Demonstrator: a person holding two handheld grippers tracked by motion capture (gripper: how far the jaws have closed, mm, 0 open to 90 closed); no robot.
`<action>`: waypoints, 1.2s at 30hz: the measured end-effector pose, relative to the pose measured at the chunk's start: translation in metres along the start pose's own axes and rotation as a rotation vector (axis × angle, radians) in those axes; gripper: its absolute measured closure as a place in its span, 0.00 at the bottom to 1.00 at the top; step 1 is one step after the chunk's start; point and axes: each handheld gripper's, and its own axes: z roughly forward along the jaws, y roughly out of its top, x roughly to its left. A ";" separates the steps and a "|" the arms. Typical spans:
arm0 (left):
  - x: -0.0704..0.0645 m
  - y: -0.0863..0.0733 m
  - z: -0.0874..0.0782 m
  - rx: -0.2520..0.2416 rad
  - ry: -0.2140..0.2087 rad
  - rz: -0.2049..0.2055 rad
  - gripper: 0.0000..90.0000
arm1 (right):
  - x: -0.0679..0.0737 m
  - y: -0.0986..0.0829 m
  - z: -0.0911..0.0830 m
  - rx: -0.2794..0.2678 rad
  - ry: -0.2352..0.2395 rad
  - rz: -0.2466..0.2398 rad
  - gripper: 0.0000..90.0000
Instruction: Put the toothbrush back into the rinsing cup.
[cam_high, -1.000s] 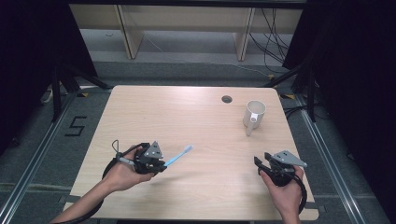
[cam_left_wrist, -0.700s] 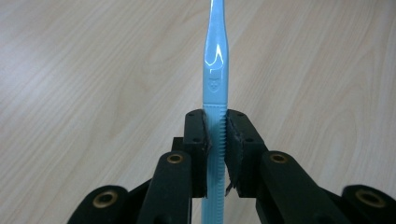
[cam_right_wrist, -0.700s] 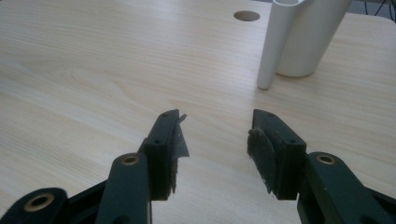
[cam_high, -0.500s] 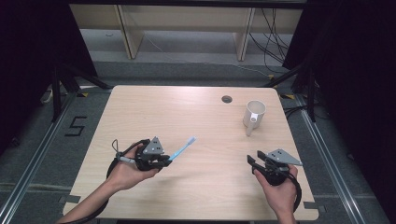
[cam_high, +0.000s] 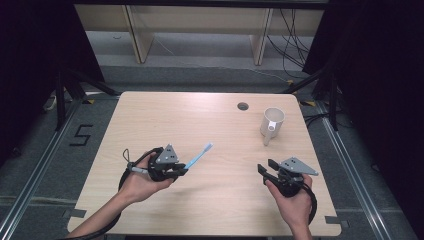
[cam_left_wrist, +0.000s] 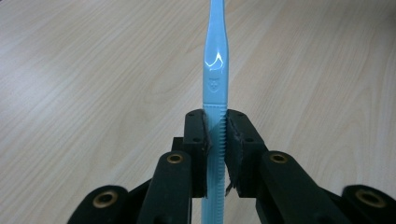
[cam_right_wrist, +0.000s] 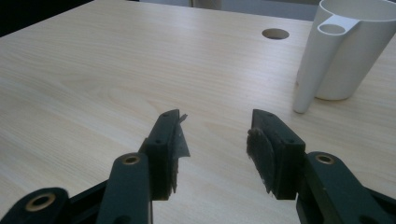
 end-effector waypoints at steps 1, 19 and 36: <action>0.000 0.000 0.000 0.000 0.000 0.000 0.87 | -0.001 0.001 -0.001 -0.007 -0.005 -0.028 0.60; 0.004 0.005 -0.002 -0.079 0.032 -0.005 0.87 | 0.008 0.010 0.001 -0.019 0.016 -0.042 0.60; 0.007 0.013 -0.001 -0.298 0.051 -0.064 0.87 | 0.011 0.013 0.000 -0.048 0.028 -0.036 0.60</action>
